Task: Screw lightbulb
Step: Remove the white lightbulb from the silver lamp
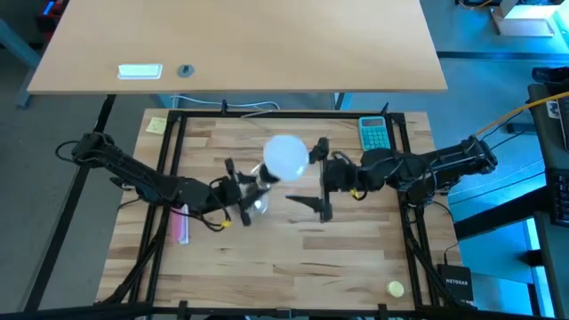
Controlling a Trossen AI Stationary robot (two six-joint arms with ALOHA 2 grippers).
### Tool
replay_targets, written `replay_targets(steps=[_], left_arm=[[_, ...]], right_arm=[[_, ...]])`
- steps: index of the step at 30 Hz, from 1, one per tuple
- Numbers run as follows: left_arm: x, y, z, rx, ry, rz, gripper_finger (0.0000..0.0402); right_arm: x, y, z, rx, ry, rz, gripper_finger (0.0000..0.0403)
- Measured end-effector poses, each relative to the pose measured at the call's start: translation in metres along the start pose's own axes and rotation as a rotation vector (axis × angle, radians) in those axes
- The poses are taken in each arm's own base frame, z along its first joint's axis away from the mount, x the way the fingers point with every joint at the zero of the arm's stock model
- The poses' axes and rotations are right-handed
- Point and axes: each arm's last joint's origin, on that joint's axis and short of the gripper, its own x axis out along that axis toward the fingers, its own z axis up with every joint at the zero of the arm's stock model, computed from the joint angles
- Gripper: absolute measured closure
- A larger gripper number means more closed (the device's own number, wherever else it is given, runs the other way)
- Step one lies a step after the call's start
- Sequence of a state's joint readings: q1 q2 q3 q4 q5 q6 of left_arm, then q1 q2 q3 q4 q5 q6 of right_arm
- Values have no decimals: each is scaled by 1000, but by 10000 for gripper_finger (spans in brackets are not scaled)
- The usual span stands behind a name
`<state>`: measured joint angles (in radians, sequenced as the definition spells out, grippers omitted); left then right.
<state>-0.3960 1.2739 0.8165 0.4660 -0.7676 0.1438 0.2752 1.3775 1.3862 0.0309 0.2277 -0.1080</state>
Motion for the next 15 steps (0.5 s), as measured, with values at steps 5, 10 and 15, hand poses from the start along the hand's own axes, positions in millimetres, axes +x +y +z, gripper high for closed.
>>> replay_targets(steps=[5, 10, 15], left_arm=[[6, 13, 4, 18, -16, 179, 274], [10, 20, 8, 17, -42, 233, 274], [12, 22, 7, 20, -37, 240, 274]], right_arm=[[16, -3, 6, 3, -171, -149, 43], [28, -12, 4, -12, -250, -358, 56], [39, -24, -2, 3, -287, -379, 64]])
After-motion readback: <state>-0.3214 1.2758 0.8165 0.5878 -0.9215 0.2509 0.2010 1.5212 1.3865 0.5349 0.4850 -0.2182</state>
